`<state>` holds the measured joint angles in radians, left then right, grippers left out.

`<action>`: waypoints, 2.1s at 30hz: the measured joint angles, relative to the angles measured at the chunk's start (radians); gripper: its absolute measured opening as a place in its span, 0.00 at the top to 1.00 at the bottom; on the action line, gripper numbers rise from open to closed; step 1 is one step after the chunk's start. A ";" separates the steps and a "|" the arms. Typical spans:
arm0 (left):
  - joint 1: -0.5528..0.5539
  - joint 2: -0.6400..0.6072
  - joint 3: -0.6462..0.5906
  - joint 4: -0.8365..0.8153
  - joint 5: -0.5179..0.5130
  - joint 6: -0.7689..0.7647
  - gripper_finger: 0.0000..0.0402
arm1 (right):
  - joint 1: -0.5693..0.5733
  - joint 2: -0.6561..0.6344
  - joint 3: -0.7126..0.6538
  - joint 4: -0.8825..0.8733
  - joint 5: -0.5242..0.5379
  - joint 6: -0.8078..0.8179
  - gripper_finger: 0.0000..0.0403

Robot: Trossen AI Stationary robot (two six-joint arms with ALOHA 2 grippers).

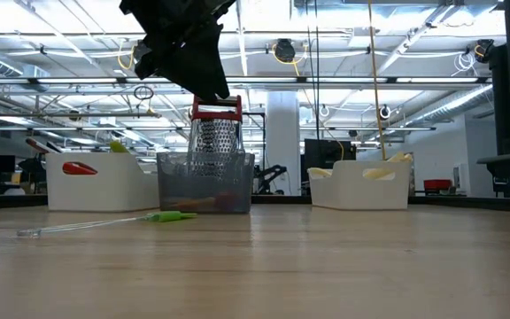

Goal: Pick & Place Kitchen Items
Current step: Put the right green spatula into the black bin

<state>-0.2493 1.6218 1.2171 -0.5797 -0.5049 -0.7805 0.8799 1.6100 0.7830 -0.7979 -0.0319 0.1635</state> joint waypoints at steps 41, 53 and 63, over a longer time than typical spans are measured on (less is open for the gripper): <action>-0.136 -0.134 0.002 -0.238 0.026 -0.008 0.71 | -0.397 0.003 0.179 0.825 0.562 -0.034 0.90; -0.286 -0.257 0.000 -0.320 -0.162 -0.069 0.71 | -0.609 0.003 0.179 1.226 0.554 -0.348 0.89; -0.323 -0.256 0.000 -0.317 -0.187 -0.093 0.71 | -0.757 0.049 0.178 1.397 0.375 -0.464 0.89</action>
<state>-0.5720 1.3659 1.2171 -0.8970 -0.6918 -0.8738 0.1231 1.6591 0.9615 0.5987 0.3431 -0.3009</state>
